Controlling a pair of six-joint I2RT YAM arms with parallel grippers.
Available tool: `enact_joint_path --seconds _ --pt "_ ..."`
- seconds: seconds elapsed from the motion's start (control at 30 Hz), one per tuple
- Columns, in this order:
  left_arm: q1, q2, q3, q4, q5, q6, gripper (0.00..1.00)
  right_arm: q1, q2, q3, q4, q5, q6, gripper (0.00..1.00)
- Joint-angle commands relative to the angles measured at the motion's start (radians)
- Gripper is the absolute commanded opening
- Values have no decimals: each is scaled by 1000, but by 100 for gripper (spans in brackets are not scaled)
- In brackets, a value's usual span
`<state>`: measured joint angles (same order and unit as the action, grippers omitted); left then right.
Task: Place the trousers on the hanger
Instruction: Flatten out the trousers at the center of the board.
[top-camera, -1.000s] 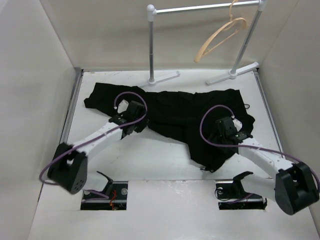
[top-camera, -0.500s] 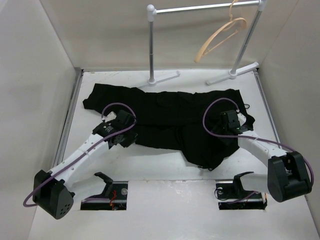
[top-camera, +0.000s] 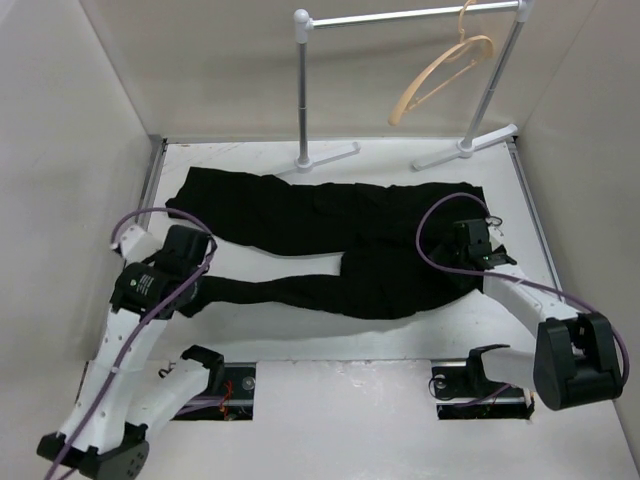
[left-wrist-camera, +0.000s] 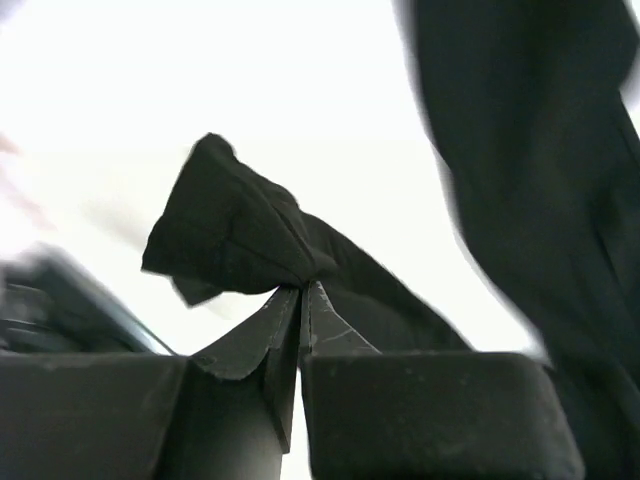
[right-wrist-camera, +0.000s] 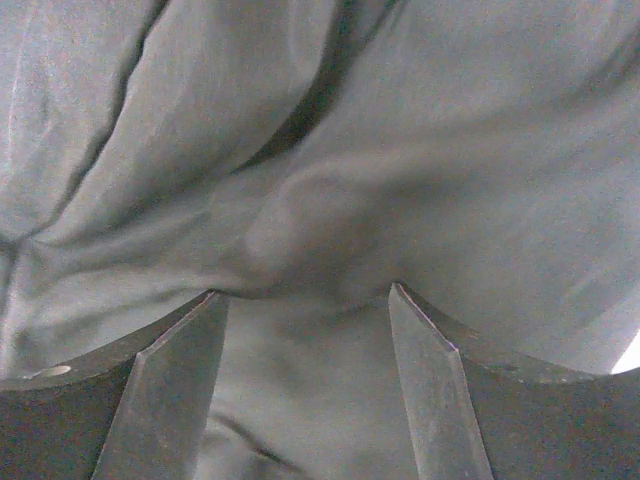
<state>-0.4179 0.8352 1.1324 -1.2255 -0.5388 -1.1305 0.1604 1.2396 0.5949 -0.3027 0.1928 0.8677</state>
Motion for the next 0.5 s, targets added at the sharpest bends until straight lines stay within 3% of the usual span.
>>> enact_joint_path --seconds 0.0,0.13,0.3,0.4,0.47 --pt "133 -53 -34 -181 -318 1 1 -9 -80 -17 27 -10 2 72" --pt "282 3 -34 15 -334 157 5 3 -169 -23 -29 -30 7 76" --pt "414 192 -63 173 -122 293 11 23 -261 -33 -72 -41 -2 83" --pt "390 80 -120 169 -167 221 7 18 -298 -38 -98 -47 1 82" --pt "405 -46 -178 118 -167 160 7 5 -328 -46 -114 -50 13 73"
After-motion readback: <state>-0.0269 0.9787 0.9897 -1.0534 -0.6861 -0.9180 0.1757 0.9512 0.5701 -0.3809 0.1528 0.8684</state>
